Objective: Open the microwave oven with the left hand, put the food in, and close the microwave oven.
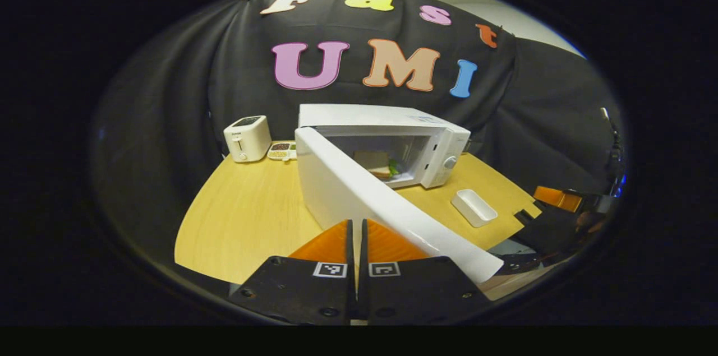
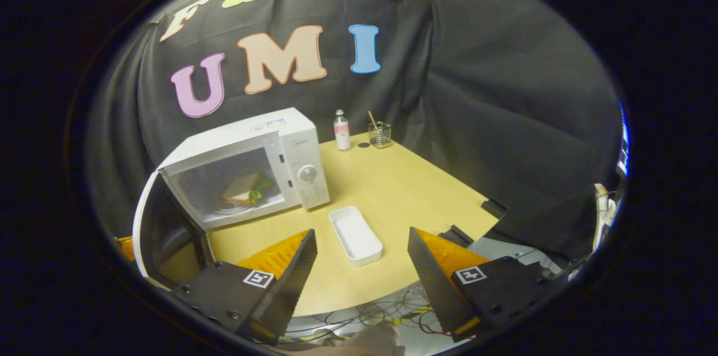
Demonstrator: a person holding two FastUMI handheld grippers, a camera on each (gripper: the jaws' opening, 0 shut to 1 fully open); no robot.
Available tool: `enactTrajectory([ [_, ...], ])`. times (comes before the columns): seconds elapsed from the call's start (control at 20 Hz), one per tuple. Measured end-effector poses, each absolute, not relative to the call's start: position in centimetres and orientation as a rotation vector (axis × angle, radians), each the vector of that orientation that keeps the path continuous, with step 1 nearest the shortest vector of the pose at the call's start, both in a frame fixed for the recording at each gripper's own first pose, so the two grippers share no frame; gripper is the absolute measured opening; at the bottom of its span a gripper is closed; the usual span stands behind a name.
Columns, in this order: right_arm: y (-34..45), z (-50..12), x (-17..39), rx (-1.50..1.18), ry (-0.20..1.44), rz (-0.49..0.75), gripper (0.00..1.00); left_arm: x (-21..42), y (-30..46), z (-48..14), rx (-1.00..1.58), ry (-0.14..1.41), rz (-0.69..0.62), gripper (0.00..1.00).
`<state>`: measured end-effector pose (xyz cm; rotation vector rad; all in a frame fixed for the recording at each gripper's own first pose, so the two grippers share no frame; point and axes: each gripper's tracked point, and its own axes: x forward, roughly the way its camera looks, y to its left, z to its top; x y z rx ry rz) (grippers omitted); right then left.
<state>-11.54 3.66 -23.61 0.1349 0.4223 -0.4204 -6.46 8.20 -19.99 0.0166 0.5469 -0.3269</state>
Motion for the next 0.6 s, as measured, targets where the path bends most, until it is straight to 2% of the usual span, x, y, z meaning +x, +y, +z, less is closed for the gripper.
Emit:
enactTrajectory([
  [0.4, -2.2, -23.2, -9.1, 0.114, 0.449, -0.367, 0.94, -2.4, 1.8, -19.2, -0.014, 0.501, -0.299, 0.0],
  [0.45, -2.9, -22.9, -8.8, 0.11, 0.438, -0.363, 1.0, -1.8, 0.9, -19.2, -0.02, 0.494, -0.297, 0.02],
  [0.5, -3.6, -22.5, -8.3, 0.106, 0.425, -0.359, 0.93, -1.2, 0.2, -19.3, -0.023, 0.487, -0.294, 0.0],
  [0.6, -4.8, -21.9, -7.4, 0.093, 0.406, -0.35, 0.93, -0.2, -1.3, -19.3, -0.031, 0.47, -0.288, 0.0],
])
